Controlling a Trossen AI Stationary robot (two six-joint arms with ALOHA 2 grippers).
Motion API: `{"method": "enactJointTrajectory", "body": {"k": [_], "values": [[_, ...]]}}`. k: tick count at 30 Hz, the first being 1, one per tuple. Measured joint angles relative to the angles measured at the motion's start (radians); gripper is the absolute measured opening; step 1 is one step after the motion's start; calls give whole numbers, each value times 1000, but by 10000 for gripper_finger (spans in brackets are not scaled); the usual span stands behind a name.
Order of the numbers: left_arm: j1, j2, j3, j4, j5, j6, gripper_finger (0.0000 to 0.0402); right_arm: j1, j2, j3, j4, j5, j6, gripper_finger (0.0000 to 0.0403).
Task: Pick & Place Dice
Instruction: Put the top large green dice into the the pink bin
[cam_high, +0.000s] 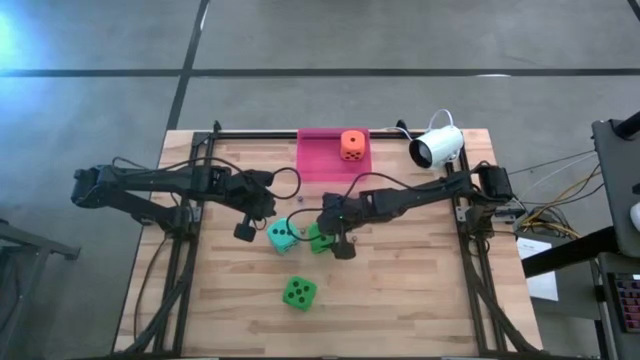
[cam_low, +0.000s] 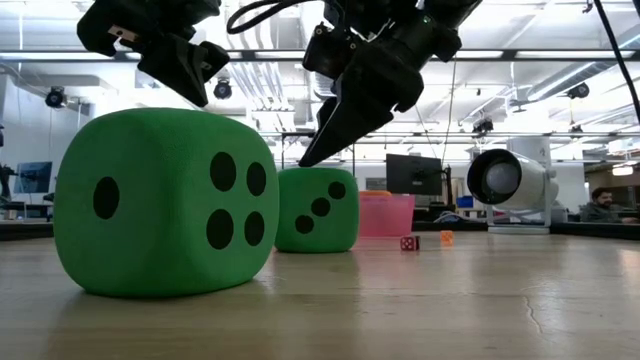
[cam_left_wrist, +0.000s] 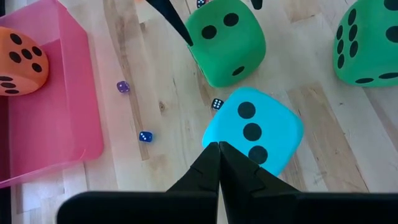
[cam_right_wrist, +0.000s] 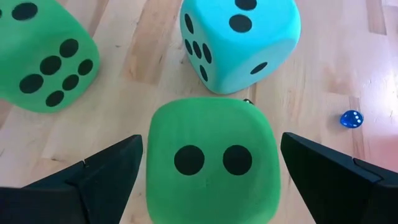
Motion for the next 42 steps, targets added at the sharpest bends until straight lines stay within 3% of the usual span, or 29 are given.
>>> {"method": "enactJointTrajectory", "body": {"k": [42], "values": [[0,0,0,0,0,-2,8,-2,29,1,-43,3,55,380]]}}
